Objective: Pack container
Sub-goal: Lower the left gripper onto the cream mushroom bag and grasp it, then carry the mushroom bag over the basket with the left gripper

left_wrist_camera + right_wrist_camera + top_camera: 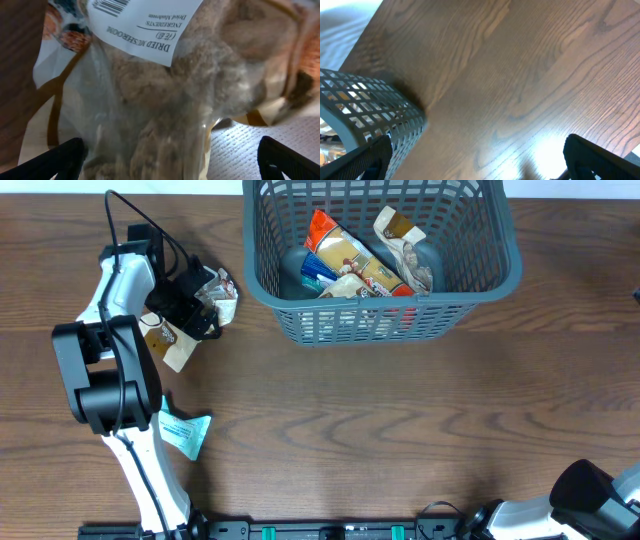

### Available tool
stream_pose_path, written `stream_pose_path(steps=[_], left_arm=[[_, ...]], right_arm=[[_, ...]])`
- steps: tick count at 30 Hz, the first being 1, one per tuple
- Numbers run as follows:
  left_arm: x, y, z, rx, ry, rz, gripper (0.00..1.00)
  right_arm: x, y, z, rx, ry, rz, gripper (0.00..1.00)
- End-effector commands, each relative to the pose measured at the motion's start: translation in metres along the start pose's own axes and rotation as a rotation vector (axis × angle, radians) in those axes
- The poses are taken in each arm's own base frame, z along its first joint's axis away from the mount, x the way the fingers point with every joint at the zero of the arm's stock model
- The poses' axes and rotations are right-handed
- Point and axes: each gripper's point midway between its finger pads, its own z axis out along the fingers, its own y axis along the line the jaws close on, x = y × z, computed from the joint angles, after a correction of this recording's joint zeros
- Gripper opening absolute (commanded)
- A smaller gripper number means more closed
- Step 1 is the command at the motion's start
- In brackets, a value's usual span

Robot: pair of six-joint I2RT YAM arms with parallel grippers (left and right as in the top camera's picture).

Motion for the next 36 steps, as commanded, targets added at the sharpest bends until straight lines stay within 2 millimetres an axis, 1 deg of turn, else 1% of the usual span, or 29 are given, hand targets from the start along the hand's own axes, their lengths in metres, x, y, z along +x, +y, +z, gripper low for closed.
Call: stream_pose_path(steps=[1, 5, 6, 7, 9, 10, 12, 13, 18, 20, 22, 23, 25, 27, 29, 30, 31, 32, 33, 34, 36], left_arm=[[0.007, -0.003, 0.014, 0.039, 0.019, -0.002, 0.99], [0.009, -0.003, 0.018, 0.044, 0.025, -0.004, 0.99], [0.008, -0.002, 0.018, 0.043, 0.024, -0.004, 0.96], [0.008, -0.002, 0.018, 0.041, 0.023, -0.003, 0.90], [0.008, -0.002, 0.018, 0.040, 0.021, -0.003, 0.37], [0.007, -0.002, 0.018, 0.039, 0.020, -0.003, 0.25], [0.007, -0.002, 0.018, 0.039, 0.020, -0.006, 0.10], [0.007, -0.002, 0.018, 0.039, 0.020, -0.007, 0.06], [0.006, 0.000, 0.018, 0.033, 0.014, -0.017, 0.06], [-0.001, 0.008, 0.015, 0.002, -0.017, -0.085, 0.06], [-0.013, 0.022, 0.007, -0.048, -0.079, -0.203, 0.06], [-0.019, 0.032, -0.001, -0.078, -0.120, -0.267, 0.06], [-0.025, 0.057, -0.022, -0.156, -0.203, -0.406, 0.06], [-0.027, 0.082, -0.050, -0.231, -0.293, -0.559, 0.06], [-0.028, 0.104, -0.090, -0.282, -0.419, -0.695, 0.06], [-0.028, 0.115, -0.123, -0.316, -0.508, -0.766, 0.06], [-0.027, 0.121, -0.145, -0.338, -0.565, -0.797, 0.06], [-0.028, 0.123, -0.175, -0.357, -0.636, -0.804, 0.06], [-0.030, 0.121, -0.199, -0.368, -0.691, -0.787, 0.06], [-0.034, 0.115, -0.228, -0.383, -0.757, -0.761, 0.06], [-0.039, 0.100, -0.279, -0.427, -0.860, -0.713, 0.06]], right_arm=[[-0.002, -0.001, -0.004, -0.004, -0.013, -0.008, 0.99], [-0.002, -0.001, -0.004, -0.005, -0.013, -0.008, 0.99], [-0.002, -0.001, -0.004, -0.005, -0.013, -0.008, 0.99], [-0.002, -0.001, -0.004, -0.005, -0.013, -0.008, 0.99], [-0.002, -0.001, -0.004, -0.005, -0.013, -0.008, 0.99], [-0.002, -0.001, -0.004, -0.005, -0.013, -0.008, 0.99], [-0.002, -0.001, -0.004, -0.005, -0.013, -0.008, 0.99], [-0.002, -0.001, -0.004, -0.005, -0.013, -0.008, 0.99], [-0.002, -0.001, -0.004, -0.005, -0.014, -0.008, 0.99], [-0.003, -0.001, -0.004, -0.006, -0.016, -0.008, 0.99], [-0.003, -0.001, -0.004, -0.006, -0.017, -0.008, 0.99], [-0.003, -0.001, -0.004, -0.006, -0.016, -0.007, 0.99], [-0.002, -0.001, -0.004, -0.005, -0.014, -0.008, 0.99], [-0.001, -0.002, -0.004, -0.004, -0.010, -0.007, 0.99], [-0.001, -0.002, -0.004, -0.004, -0.010, -0.007, 0.99], [-0.001, -0.002, -0.004, -0.004, -0.010, -0.007, 0.99], [-0.001, -0.002, -0.004, -0.004, -0.010, -0.007, 0.99], [-0.001, -0.002, -0.004, -0.004, -0.010, -0.007, 0.99], [-0.001, -0.002, -0.004, -0.004, -0.011, -0.007, 0.99], [-0.002, -0.002, -0.004, -0.004, -0.012, -0.007, 0.99], [-0.002, -0.001, -0.004, -0.005, -0.013, -0.008, 0.99]])
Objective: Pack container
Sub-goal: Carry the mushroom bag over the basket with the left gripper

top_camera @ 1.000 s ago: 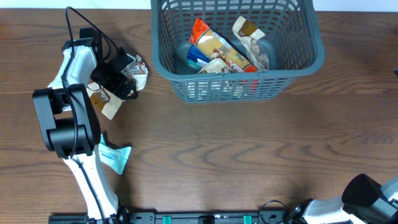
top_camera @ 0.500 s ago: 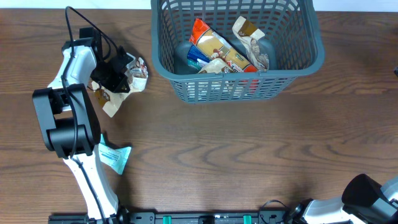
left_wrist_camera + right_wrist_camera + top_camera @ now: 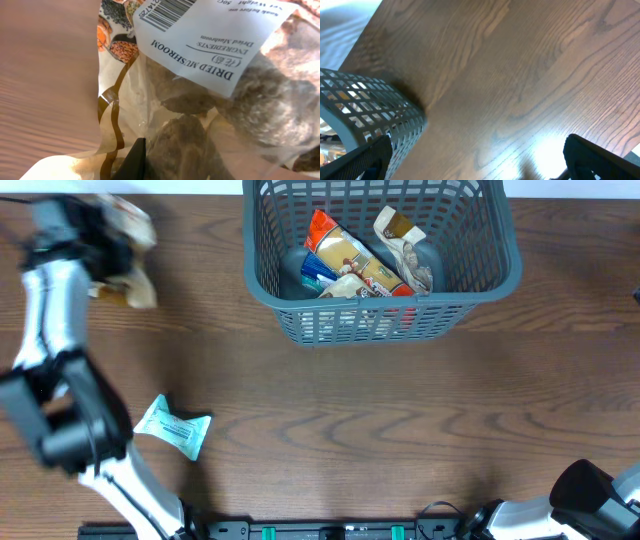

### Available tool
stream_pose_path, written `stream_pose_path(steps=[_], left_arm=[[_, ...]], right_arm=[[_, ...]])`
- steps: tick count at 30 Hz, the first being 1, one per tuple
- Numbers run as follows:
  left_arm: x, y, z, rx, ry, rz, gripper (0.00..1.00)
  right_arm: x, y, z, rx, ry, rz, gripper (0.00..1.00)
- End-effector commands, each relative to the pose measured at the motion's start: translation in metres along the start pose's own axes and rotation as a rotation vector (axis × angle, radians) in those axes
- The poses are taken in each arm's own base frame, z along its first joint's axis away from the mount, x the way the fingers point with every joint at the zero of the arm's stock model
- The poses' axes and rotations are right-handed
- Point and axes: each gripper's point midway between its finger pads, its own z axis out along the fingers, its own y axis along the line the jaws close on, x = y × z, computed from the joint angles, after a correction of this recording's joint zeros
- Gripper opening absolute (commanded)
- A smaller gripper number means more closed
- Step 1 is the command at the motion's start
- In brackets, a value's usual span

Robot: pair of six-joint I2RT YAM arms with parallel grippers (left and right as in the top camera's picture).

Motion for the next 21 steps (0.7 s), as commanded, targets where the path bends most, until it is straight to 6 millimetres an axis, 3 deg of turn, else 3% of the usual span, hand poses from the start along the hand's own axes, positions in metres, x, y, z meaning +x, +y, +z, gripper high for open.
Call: stream_pose_path(steps=[1, 3, 6, 8, 11, 13, 16, 19, 21], left_arm=[[-0.075, -0.033, -0.109, 0.056, -0.273, -0.025, 0.06], [-0.096, -0.063, -0.155, 0.120, -0.380, 0.044, 0.06], [-0.112, -0.134, -0.229, 0.316, -0.530, 0.185, 0.06], [-0.111, -0.180, -0.269, 0.443, -0.595, 0.263, 0.06], [-0.097, -0.243, -0.308, 0.620, -0.639, 0.361, 0.06], [-0.083, -0.283, -0.322, 0.734, -0.636, 0.414, 0.06], [-0.057, -0.334, -0.328, 0.879, -0.579, 0.462, 0.06], [-0.033, -0.374, -0.319, 0.972, -0.502, 0.487, 0.05], [-0.020, -0.395, -0.303, 1.004, -0.453, 0.507, 0.06]], right_arm=[[-0.002, -0.001, -0.004, -0.005, -0.014, -0.007, 0.99], [-0.002, -0.001, -0.004, -0.005, -0.014, -0.008, 0.99], [-0.002, -0.001, -0.004, -0.005, -0.013, -0.007, 0.99], [-0.001, -0.001, -0.004, -0.005, -0.011, -0.007, 0.99], [0.000, 0.003, -0.004, -0.029, -0.003, -0.008, 0.99], [0.001, 0.005, -0.004, -0.045, 0.002, -0.008, 0.99], [0.001, 0.007, -0.004, -0.052, 0.004, -0.008, 0.99], [0.001, 0.007, -0.004, -0.052, 0.004, -0.016, 0.99], [0.001, 0.007, -0.004, -0.052, 0.004, -0.029, 0.99]])
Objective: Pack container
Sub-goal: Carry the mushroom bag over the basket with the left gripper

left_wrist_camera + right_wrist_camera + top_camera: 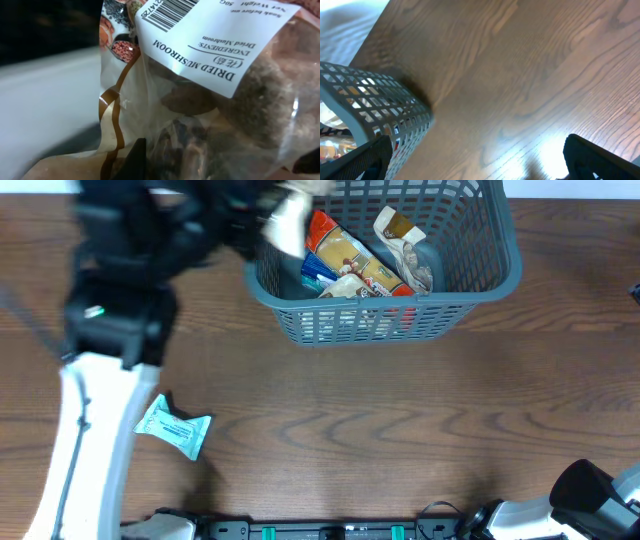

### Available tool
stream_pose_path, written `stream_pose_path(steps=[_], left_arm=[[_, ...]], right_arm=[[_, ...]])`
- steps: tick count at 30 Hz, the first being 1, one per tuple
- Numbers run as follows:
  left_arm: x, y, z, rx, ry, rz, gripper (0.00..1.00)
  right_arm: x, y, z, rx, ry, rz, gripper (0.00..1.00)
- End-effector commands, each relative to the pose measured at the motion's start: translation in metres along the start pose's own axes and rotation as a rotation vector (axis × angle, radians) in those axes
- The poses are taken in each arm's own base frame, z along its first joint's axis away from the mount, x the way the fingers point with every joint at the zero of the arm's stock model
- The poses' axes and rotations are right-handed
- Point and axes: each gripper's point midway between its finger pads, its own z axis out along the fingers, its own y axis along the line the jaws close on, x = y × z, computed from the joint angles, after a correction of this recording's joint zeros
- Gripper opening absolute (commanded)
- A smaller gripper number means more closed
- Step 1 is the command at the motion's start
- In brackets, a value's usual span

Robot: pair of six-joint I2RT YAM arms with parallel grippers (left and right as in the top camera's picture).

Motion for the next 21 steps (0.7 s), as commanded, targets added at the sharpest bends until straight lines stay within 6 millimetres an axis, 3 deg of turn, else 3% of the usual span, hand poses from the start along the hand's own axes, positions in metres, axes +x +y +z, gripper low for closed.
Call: stream_pose_path(steps=[1, 7, 12, 16, 21], left_arm=[[0.028, -0.016, 0.039, 0.097, 0.062, -0.042, 0.06], [0.071, 0.008, 0.092, 0.109, 0.104, -0.094, 0.06], [0.128, 0.028, 0.123, 0.104, 0.206, -0.168, 0.06], [0.164, 0.041, 0.137, 0.089, 0.271, -0.266, 0.06], [0.174, 0.054, 0.138, 0.069, 0.285, -0.287, 0.12]], right_arm=[[-0.001, 0.000, -0.004, -0.013, -0.010, -0.030, 0.99], [-0.001, 0.001, -0.004, -0.014, -0.009, -0.046, 0.99], [-0.001, 0.001, -0.004, -0.014, -0.009, -0.046, 0.99], [-0.001, 0.000, -0.004, -0.014, -0.010, -0.064, 0.99], [-0.001, 0.000, -0.004, -0.014, -0.010, -0.065, 0.99]])
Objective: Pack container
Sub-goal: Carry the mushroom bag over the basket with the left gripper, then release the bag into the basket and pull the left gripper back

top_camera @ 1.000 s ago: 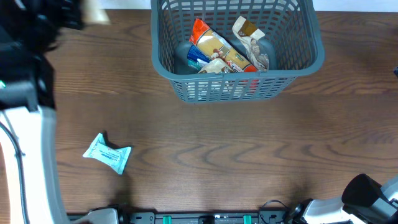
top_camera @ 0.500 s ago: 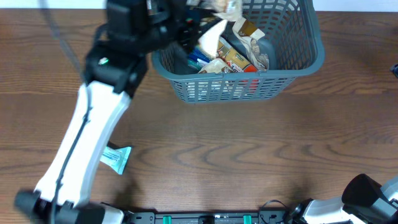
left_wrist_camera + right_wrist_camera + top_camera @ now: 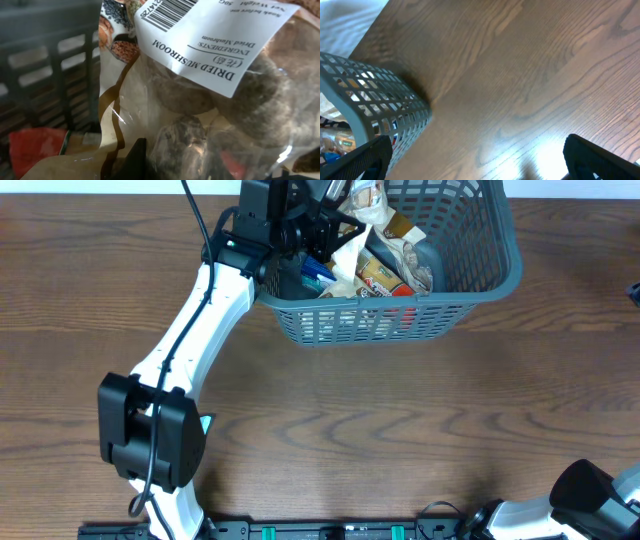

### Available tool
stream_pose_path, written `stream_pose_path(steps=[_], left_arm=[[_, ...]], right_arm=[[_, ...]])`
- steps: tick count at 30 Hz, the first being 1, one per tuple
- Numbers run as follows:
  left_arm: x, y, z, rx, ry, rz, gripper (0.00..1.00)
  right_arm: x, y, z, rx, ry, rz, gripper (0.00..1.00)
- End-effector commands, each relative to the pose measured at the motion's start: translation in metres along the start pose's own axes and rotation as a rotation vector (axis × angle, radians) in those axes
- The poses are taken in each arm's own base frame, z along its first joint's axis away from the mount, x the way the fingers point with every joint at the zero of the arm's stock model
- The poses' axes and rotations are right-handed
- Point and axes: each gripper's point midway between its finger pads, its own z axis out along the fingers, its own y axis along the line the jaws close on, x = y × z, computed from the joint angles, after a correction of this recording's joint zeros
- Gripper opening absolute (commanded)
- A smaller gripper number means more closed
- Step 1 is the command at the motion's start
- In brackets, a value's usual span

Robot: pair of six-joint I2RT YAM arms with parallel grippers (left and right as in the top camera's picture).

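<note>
A clear bag of dried mushrooms (image 3: 357,208) with a white label hangs over the left inside of the grey-blue basket (image 3: 500,275), tilted, with my left gripper (image 3: 322,210) shut on it. The left wrist view is filled by the mushroom bag (image 3: 215,65), one dark finger (image 3: 132,160) pressed against it, and the basket's wall (image 3: 50,55) behind. My right gripper (image 3: 477,160) stands open over bare table, nothing between its fingers, and the basket (image 3: 365,110) lies to its left.
Inside the basket lie an orange and blue packet (image 3: 385,278) and a brown-and-white bag (image 3: 408,242). A teal packet (image 3: 206,423) lies on the table at the front left, mostly hidden by the left arm's base. The right arm's base (image 3: 600,495) sits at the bottom right corner.
My left gripper has moved right with the mushroom bag, from the basket's left rim to over its inside. The right gripper has barely shifted.
My left gripper was open around the mushroom bag on the table left of the basket. Then it was shut on the bag, raised at the far left. Later the bag was at the basket's left rim, and now it hangs inside the rim. The right arm stayed put.
</note>
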Motion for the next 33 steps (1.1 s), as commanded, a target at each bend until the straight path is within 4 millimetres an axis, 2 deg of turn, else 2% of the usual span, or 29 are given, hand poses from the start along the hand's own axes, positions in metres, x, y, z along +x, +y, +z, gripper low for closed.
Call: stream_pose_path(steps=[1, 5, 6, 8, 9, 11, 17, 21, 24, 25, 26, 28, 30, 33], left_arm=[[-0.011, 0.004, -0.011, -0.003, -0.029, -0.017, 0.13], [-0.006, 0.016, -0.017, -0.026, -0.014, -0.043, 0.17], [-0.004, 0.019, -0.018, -0.031, -0.006, -0.052, 0.25], [-0.001, 0.025, -0.021, -0.041, 0.006, -0.069, 0.57], [0.001, 0.027, -0.023, -0.046, 0.010, -0.077, 0.66], [0.001, 0.032, -0.026, -0.055, 0.010, -0.084, 0.96], [-0.009, 0.041, -0.040, -0.079, -0.021, -0.080, 0.99], [-0.037, 0.040, -0.065, -0.101, -0.096, -0.038, 0.99], [-0.071, 0.033, -0.098, -0.127, -0.178, 0.016, 0.99], [-0.089, 0.028, -0.119, -0.143, -0.222, 0.043, 0.99], [-0.097, 0.024, -0.129, -0.150, -0.243, 0.055, 0.99], [-0.117, 0.014, -0.162, -0.181, -0.295, 0.084, 0.99], [-0.128, 0.011, -0.197, -0.273, -0.324, 0.078, 0.99], [-0.120, 0.017, -0.249, -0.496, -0.304, 0.062, 0.99]], right_arm=[[-0.002, -0.002, -0.004, -0.003, -0.013, -0.015, 0.99], [-0.002, -0.001, -0.004, -0.003, -0.013, -0.014, 0.99], [-0.002, -0.001, -0.004, -0.003, -0.013, -0.015, 0.99], [-0.002, -0.001, -0.004, -0.003, -0.013, -0.014, 0.99], [-0.002, -0.001, -0.004, -0.003, -0.013, -0.014, 0.99], [-0.002, -0.001, -0.004, -0.003, -0.013, -0.015, 0.99], [-0.002, -0.001, -0.004, -0.003, -0.012, -0.015, 0.99], [-0.002, -0.001, -0.004, -0.003, -0.013, -0.015, 0.99], [-0.002, -0.001, -0.004, -0.003, -0.013, -0.015, 0.99], [-0.002, -0.001, -0.004, -0.003, -0.013, -0.015, 0.99], [-0.002, -0.001, -0.004, -0.003, -0.013, -0.015, 0.99], [-0.002, -0.001, -0.004, -0.003, -0.013, -0.015, 0.99], [-0.002, -0.001, -0.004, -0.003, -0.013, -0.015, 0.99], [-0.002, -0.001, -0.004, -0.003, -0.013, -0.015, 0.99]])
